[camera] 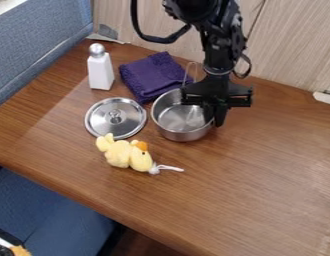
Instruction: Moved silver pot from left to right side
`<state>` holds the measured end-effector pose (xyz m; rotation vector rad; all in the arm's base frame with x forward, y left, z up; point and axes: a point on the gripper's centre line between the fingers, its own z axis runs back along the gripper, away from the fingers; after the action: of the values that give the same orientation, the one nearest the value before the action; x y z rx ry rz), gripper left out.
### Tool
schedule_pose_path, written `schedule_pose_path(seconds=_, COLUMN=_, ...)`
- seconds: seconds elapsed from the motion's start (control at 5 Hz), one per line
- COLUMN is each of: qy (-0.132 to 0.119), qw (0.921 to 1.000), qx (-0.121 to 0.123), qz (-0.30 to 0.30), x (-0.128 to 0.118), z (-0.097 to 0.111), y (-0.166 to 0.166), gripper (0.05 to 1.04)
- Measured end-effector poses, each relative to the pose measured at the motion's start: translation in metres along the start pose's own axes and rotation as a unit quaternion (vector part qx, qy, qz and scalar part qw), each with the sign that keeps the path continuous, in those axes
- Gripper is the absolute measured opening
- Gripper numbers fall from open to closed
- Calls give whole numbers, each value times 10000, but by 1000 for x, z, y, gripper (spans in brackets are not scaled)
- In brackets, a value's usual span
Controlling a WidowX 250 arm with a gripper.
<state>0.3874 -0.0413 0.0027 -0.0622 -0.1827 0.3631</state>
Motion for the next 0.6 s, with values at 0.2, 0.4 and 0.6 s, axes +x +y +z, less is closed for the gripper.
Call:
schedule_pose_path(seconds=0.2, qy=62, qw=10000, qx=-22, qz=50, x=-2, z=-5, y=1, gripper=300)
schedule_pose_path(seconds=0.4, qy=72, qw=9998, qx=-25, qz=169, x=-2, z=-5, y=2, gripper=590)
schedule_pose_path(seconds=0.6, qy=83, qw=9999, qx=21, qz=114, x=-5, z=-5, y=4, gripper=882)
